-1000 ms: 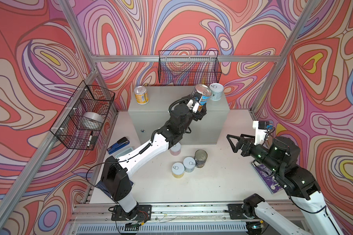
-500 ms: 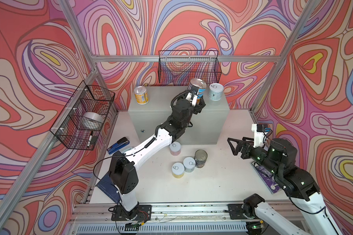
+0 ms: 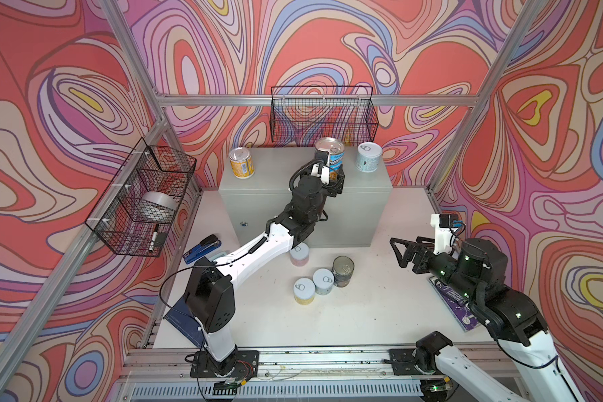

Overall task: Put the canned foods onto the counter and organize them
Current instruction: 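Raise the blue can with the left gripper over the cabinet top while right retreats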

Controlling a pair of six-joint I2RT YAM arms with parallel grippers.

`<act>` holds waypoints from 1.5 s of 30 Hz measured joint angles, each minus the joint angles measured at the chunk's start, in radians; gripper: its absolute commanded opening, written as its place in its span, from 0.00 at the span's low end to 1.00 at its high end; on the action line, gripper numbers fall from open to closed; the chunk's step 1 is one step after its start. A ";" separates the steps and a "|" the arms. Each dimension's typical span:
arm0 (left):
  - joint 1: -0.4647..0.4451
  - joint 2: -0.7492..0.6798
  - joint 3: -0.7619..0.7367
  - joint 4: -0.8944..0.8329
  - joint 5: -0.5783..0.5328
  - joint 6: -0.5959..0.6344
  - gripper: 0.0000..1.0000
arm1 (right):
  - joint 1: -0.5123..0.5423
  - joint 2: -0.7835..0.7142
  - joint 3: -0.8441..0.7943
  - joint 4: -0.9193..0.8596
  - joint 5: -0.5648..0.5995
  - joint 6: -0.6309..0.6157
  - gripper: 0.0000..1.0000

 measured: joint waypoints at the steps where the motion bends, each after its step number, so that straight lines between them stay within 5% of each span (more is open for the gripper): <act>1: 0.001 -0.002 -0.008 0.011 0.002 -0.006 0.81 | 0.000 0.000 -0.002 0.000 0.000 0.000 0.98; 8: 0.001 -0.033 -0.080 0.082 0.008 -0.026 1.00 | 0.000 -0.001 -0.007 0.000 0.005 0.001 0.98; 27: -0.005 -0.101 -0.143 0.032 0.032 0.022 1.00 | 0.000 -0.005 -0.010 -0.001 0.008 0.011 0.99; 45: -0.056 -0.204 -0.210 0.032 -0.123 0.117 1.00 | 0.000 0.006 -0.024 0.002 -0.001 0.030 0.99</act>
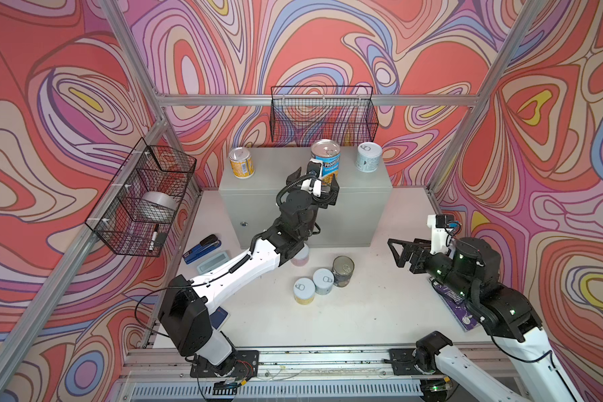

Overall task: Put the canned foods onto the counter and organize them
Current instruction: 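Raise the blue can with the left gripper over the cabinet top while right retreats, then set the blue can on the cabinet top and open the left gripper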

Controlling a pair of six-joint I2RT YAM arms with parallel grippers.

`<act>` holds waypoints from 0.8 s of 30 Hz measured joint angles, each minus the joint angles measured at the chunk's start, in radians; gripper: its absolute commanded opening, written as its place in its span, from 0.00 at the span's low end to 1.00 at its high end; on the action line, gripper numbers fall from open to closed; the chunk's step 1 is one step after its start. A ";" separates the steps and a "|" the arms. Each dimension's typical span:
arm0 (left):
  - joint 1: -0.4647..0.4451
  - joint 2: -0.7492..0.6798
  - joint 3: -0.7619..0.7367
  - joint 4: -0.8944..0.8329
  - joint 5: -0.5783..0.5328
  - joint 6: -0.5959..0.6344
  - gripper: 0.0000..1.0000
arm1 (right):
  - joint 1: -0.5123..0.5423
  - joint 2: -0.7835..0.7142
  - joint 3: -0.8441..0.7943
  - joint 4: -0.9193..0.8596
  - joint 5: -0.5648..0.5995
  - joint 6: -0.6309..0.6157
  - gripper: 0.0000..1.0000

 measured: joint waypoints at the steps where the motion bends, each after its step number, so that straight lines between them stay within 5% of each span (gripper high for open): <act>1: 0.000 0.001 -0.002 0.002 -0.010 0.007 1.00 | 0.000 -0.003 -0.001 0.000 0.000 0.000 0.98; 24: -0.013 0.121 0.117 -0.008 -0.064 0.084 1.00 | 0.000 -0.036 -0.004 -0.046 0.015 -0.018 0.98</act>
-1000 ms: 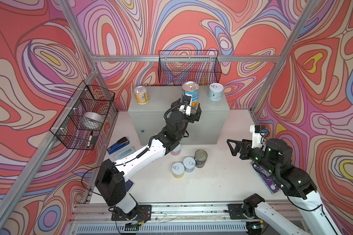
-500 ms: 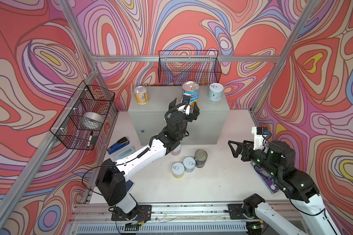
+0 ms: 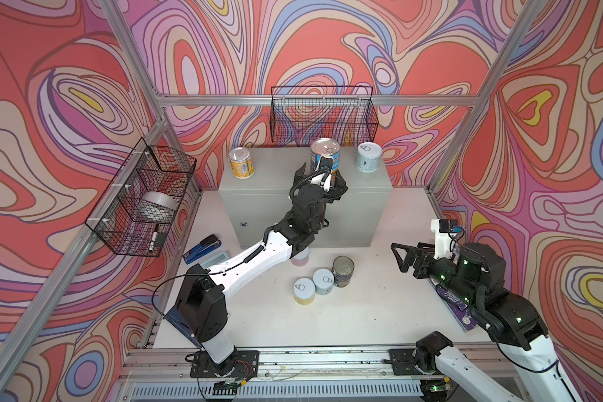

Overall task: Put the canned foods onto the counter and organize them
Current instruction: 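Set the blue can on the cabinet top and open the left gripper, then lower the left gripper toward the pink can while right lowers toward the tomato can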

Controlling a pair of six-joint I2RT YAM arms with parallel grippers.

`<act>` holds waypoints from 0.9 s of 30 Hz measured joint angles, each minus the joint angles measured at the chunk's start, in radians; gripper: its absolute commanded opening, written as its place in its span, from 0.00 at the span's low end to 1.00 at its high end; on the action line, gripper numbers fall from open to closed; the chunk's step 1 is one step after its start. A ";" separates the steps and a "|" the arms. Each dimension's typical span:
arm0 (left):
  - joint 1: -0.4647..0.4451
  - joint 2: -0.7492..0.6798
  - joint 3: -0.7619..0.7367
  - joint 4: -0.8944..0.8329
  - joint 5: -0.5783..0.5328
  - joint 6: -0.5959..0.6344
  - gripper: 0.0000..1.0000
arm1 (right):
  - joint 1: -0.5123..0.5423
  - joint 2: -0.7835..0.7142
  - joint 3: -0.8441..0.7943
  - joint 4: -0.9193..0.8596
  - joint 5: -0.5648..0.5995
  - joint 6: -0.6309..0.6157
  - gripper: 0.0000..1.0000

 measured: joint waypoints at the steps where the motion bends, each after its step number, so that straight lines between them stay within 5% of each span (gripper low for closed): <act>1: -0.004 -0.010 -0.017 0.002 -0.003 0.001 1.00 | 0.000 0.000 0.000 0.000 0.001 0.000 0.98; 12: -0.175 -0.137 -0.119 -0.009 -0.095 0.076 1.00 | 0.000 0.093 0.000 -0.052 0.038 0.043 0.98; 27: -0.176 -0.580 -0.399 -0.481 -0.160 -0.271 1.00 | 0.001 0.164 -0.249 0.093 -0.193 0.217 0.99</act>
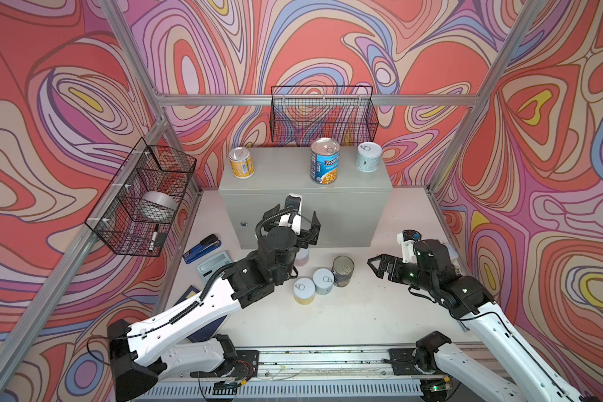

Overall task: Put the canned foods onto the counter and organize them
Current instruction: 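Lower the left gripper toward the pink can while right lowers toward the tomato can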

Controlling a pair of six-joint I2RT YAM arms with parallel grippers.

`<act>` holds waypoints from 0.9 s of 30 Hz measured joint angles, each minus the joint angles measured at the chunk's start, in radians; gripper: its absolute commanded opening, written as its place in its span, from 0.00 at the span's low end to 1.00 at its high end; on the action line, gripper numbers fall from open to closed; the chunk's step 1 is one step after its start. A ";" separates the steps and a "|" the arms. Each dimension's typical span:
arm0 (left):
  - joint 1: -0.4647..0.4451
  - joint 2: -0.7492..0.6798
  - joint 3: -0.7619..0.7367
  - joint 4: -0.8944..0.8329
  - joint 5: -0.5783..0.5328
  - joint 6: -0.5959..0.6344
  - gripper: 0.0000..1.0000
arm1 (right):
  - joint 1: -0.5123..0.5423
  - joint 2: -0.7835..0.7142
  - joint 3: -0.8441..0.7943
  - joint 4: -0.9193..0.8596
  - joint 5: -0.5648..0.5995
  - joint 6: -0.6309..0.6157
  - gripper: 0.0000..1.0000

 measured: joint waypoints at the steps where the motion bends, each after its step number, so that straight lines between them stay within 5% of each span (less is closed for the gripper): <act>1: 0.000 -0.023 -0.023 -0.031 0.001 -0.018 1.00 | 0.000 0.013 -0.002 0.015 -0.010 0.002 0.98; 14: 0.000 -0.183 -0.130 -0.289 0.036 -0.172 1.00 | 0.020 0.230 -0.003 0.172 -0.045 -0.019 0.98; 27: 0.000 -0.302 -0.233 -0.360 0.076 -0.229 1.00 | 0.226 0.406 0.016 0.228 0.045 -0.031 0.98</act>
